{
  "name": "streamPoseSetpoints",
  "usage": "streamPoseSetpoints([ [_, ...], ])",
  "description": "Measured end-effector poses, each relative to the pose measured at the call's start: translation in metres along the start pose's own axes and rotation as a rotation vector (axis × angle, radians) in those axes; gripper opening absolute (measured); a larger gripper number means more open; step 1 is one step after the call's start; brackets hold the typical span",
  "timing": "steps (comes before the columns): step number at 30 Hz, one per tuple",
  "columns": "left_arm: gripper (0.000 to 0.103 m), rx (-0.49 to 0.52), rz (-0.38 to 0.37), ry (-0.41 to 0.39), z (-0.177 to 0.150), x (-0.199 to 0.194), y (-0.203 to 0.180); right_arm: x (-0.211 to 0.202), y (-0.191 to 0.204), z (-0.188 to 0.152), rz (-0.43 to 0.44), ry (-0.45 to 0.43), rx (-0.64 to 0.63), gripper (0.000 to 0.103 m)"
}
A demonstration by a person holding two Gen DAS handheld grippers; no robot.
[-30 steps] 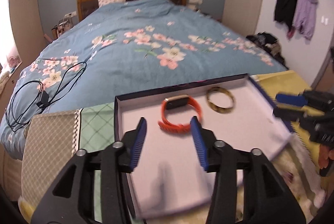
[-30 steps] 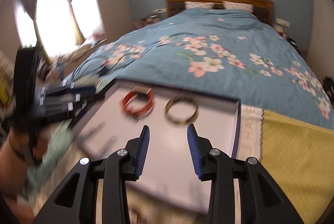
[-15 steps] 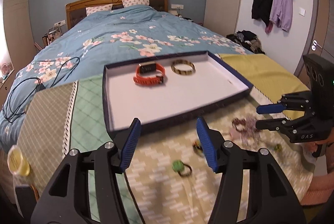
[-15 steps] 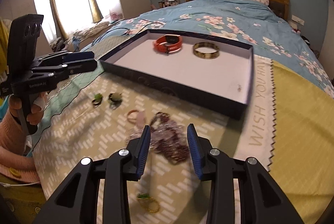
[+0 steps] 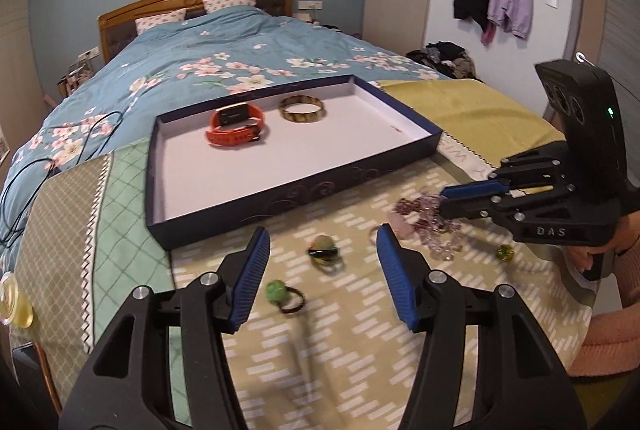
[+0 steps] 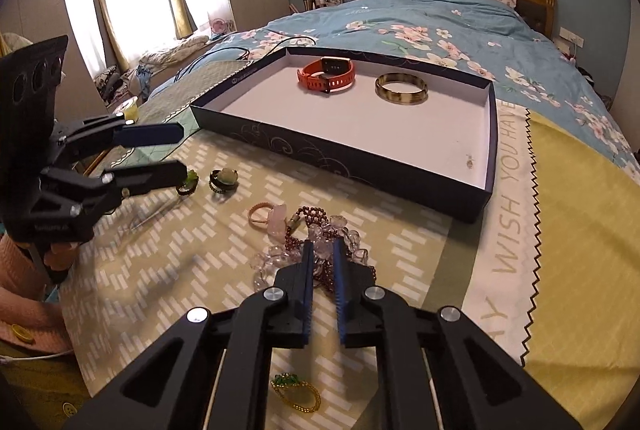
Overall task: Organize jewelry
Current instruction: 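Grasp the clear crystal bracelet with the right tool while the left tool grasps the pink charm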
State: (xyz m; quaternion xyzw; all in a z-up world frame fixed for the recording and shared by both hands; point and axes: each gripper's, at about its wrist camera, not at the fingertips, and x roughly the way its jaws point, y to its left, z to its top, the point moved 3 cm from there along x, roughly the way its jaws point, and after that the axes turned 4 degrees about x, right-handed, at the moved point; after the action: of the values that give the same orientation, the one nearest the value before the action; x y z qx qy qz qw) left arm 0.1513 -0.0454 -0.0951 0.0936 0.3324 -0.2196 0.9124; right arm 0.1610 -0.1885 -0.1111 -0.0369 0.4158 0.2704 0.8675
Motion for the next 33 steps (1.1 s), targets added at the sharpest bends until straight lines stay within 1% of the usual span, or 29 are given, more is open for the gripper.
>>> streamPoseSetpoints([
  [4,0.055,0.029,-0.024,0.006,0.002,0.005,-0.01,-0.004,0.001,0.001,0.008,-0.013,0.004,0.008],
  [8,0.055,0.052,-0.05,0.016,0.003,0.011,-0.019,-0.018,0.0,0.008,0.03,-0.059,0.02,0.008],
  [11,0.05,0.058,-0.099,0.032,0.005,0.018,-0.026,-0.03,0.0,0.014,0.039,-0.096,0.028,0.008],
  [13,0.042,0.067,-0.109,0.059,0.006,0.026,-0.031,-0.037,-0.002,0.018,0.045,-0.118,0.037,0.008],
  [14,0.04,0.071,-0.115,0.068,0.006,0.03,-0.033,-0.041,-0.003,0.02,0.051,-0.13,0.043,0.008],
  [17,0.04,0.075,-0.15,0.093,0.008,0.041,-0.04,-0.048,-0.004,0.025,0.053,-0.156,0.05,0.008],
  [19,0.038,0.08,-0.15,0.113,0.009,0.049,-0.043,-0.052,-0.006,0.026,0.054,-0.168,0.054,0.008],
  [22,0.038,0.08,-0.151,0.136,0.013,0.059,-0.044,-0.056,-0.007,0.029,0.06,-0.185,0.059,0.008],
  [26,0.037,0.081,-0.13,0.201,0.014,0.077,-0.043,-0.059,-0.009,0.03,0.062,-0.197,0.065,0.008],
  [29,0.037,0.091,-0.132,0.197,0.016,0.079,-0.044,-0.057,-0.011,0.031,0.059,-0.197,0.068,0.008],
  [31,0.033,0.093,-0.131,0.198,0.017,0.081,-0.044,-0.056,-0.013,0.03,0.061,-0.195,0.073,0.008],
  [32,0.029,0.094,-0.13,0.197,0.017,0.08,-0.044,-0.056,-0.014,0.029,0.061,-0.195,0.077,0.008],
  [33,0.021,0.096,-0.133,0.198,0.018,0.081,-0.044,-0.056,-0.014,0.027,0.061,-0.194,0.08,0.008],
])
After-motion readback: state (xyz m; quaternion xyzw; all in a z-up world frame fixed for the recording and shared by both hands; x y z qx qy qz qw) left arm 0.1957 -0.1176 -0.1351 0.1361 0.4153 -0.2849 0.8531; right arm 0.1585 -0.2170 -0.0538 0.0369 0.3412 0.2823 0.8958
